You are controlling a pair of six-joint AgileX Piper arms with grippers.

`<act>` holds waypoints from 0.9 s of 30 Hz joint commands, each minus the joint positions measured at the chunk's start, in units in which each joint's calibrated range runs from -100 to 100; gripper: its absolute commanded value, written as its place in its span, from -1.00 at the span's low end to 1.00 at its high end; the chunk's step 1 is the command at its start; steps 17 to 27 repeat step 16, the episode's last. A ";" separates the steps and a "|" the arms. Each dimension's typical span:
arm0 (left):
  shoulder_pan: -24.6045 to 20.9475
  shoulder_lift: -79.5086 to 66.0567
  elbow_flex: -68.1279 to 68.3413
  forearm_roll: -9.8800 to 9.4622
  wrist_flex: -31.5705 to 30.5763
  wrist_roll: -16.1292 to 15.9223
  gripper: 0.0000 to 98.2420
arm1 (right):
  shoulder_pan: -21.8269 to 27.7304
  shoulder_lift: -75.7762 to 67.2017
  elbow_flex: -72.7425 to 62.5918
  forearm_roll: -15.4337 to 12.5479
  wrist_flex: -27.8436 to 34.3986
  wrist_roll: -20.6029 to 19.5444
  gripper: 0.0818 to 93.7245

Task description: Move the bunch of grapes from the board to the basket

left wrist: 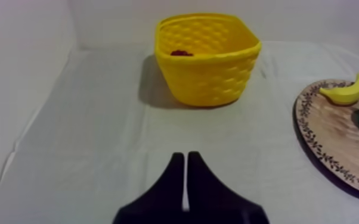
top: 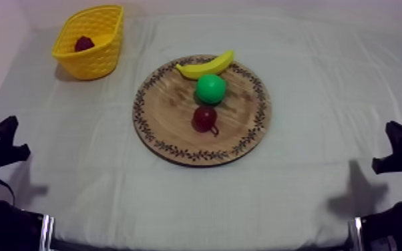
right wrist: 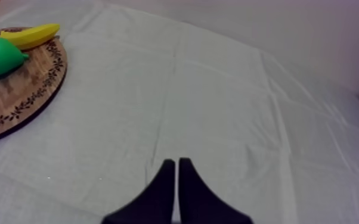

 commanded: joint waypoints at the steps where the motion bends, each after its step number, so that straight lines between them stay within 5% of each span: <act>1: 0.22 -1.27 0.07 0.02 0.07 10.54 -1.00 | 0.02 0.03 -0.04 -0.02 0.00 0.02 -0.99; 27: 1.44 -2.42 0.10 -0.02 0.11 10.10 -1.00 | 0.02 0.03 -0.04 -0.02 0.00 0.03 -0.99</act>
